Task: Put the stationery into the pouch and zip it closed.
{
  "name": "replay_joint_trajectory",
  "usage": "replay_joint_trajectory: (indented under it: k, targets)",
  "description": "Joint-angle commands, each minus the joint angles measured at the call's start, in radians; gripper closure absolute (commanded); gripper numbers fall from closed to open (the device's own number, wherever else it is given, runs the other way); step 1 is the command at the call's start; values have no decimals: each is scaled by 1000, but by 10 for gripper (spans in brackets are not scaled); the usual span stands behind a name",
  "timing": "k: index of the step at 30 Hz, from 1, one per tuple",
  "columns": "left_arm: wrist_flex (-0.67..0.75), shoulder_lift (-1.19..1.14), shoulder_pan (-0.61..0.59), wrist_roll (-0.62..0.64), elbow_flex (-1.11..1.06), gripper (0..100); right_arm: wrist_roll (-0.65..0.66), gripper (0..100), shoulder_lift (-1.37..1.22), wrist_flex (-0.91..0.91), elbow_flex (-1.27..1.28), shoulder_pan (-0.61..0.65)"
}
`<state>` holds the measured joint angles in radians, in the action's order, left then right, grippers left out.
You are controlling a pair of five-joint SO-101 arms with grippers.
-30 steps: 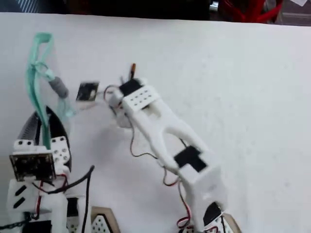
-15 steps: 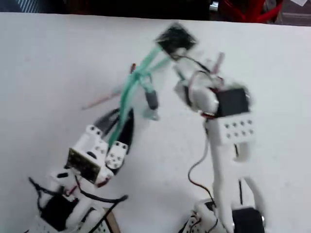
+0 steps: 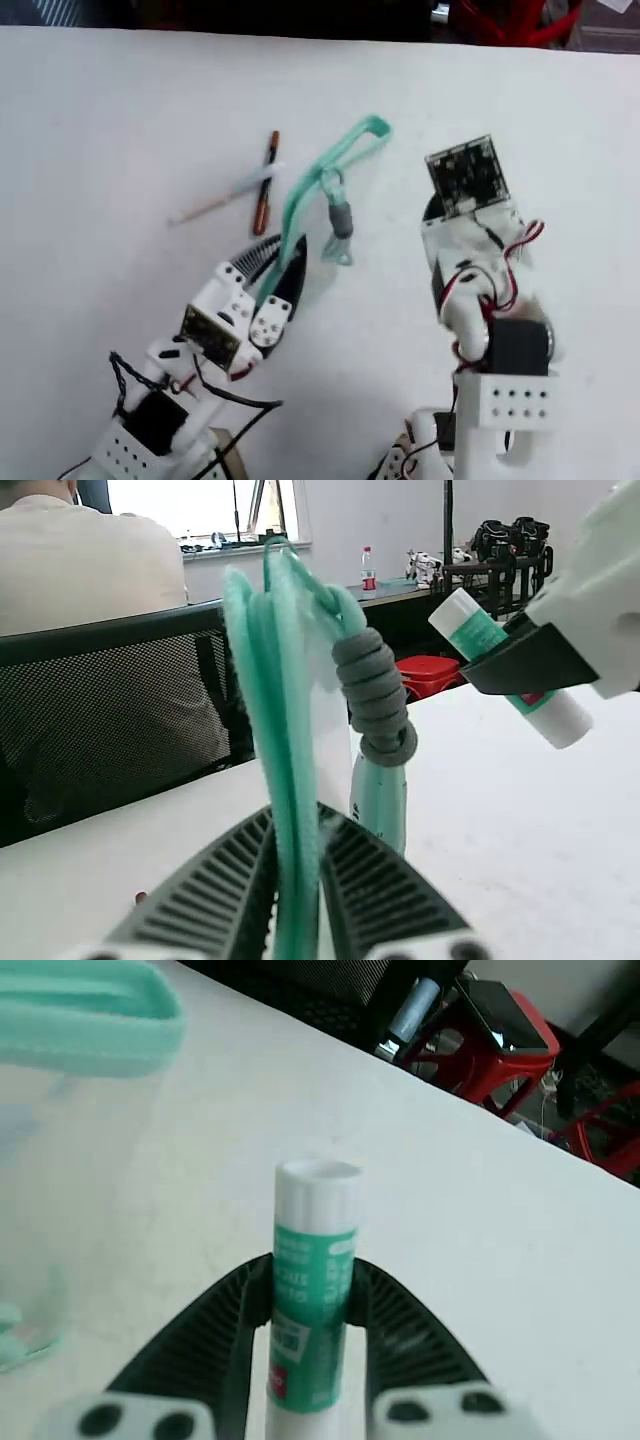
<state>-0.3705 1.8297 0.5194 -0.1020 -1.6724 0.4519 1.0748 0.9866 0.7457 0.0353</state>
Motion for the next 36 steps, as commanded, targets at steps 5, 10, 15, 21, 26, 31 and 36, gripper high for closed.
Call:
replay_joint_trajectory:
  k: [5,10,15,21,26,31,36]
  targets:
    - [-18,-38,-62,14,14,973,-8,981,114,-21,84,28]
    - [-11,-151,-61,15,89,972,-127,981,105,-39,135,87]
    - [-9,-352,-61,17,262,972,-290,981,104,-145,239,156]
    - [-9,-697,21,6,428,976,-299,981,113,-255,387,133]
    - [98,-800,50,5,470,976,-299,981,113,-357,473,124]
    - [239,-796,28,-37,319,976,-296,981,110,-449,552,124]
    - [253,-794,107,-199,206,976,-292,981,105,-460,557,122]
